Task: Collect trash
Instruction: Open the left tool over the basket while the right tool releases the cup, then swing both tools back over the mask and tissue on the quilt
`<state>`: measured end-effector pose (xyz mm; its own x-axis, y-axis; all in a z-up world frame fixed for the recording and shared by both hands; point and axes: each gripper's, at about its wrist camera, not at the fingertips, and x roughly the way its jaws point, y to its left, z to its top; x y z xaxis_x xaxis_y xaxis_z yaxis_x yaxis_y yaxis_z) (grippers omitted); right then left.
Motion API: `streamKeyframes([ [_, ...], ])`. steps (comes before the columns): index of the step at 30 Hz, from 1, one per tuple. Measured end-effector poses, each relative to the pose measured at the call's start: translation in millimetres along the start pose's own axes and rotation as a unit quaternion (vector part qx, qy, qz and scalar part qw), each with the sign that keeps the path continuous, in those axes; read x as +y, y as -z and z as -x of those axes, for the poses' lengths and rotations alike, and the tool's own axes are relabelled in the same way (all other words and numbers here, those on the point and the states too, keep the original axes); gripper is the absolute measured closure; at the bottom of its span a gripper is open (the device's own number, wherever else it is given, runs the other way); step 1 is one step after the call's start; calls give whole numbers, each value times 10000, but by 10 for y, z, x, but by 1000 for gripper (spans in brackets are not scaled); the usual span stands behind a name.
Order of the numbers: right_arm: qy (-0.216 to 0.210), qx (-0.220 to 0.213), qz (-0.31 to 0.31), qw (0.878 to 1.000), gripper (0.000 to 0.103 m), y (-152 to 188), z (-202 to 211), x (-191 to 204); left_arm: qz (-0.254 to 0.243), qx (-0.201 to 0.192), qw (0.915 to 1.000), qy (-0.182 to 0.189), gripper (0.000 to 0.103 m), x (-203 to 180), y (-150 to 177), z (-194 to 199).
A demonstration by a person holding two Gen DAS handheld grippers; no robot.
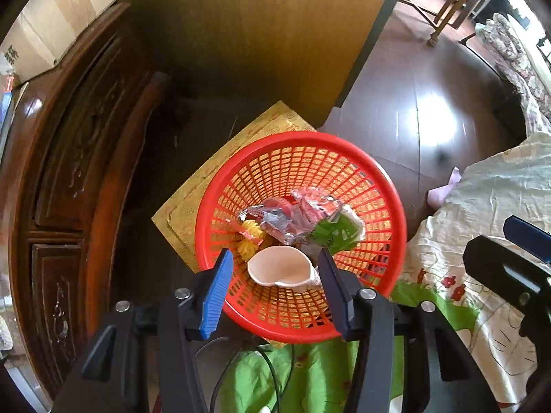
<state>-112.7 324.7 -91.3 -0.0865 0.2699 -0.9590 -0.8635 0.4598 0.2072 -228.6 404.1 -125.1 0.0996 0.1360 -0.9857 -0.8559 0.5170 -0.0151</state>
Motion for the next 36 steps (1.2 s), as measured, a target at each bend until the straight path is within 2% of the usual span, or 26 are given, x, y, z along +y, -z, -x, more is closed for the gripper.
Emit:
streamKeyframes([
  [4,49,-138,-75,9999,22,93,202,-129,-148,-117,9998,70,52,-129,25,161],
  [9,84,-392,-336,9986,22,300,532,-411,-616,-273,9974,254,50,-530,90,437],
  [12,96,-644,-612,9960,22,487,787,-673,-1070,-442,9922,454,47,-923,187,682],
  [15,118,-998,-941,9905,23,725,1085,-992,-1568,-670,9833,637,43,-1379,323,935],
  [18,213,-1356,-1341,9814,23,997,1363,-1363,-2084,-877,9709,784,40,-1902,484,1158],
  [23,384,-1793,-2030,9618,23,1537,1735,-2024,-2679,-1044,9531,946,38,-2587,741,1344],
  [31,574,-2114,-2750,9362,23,2117,1958,-2752,-3173,-1060,9381,900,38,-3335,1010,1366],
  [36,643,-2261,-3084,9218,22,2362,2024,-3105,-3330,-1107,9325,848,38,-3649,1055,1374],
])
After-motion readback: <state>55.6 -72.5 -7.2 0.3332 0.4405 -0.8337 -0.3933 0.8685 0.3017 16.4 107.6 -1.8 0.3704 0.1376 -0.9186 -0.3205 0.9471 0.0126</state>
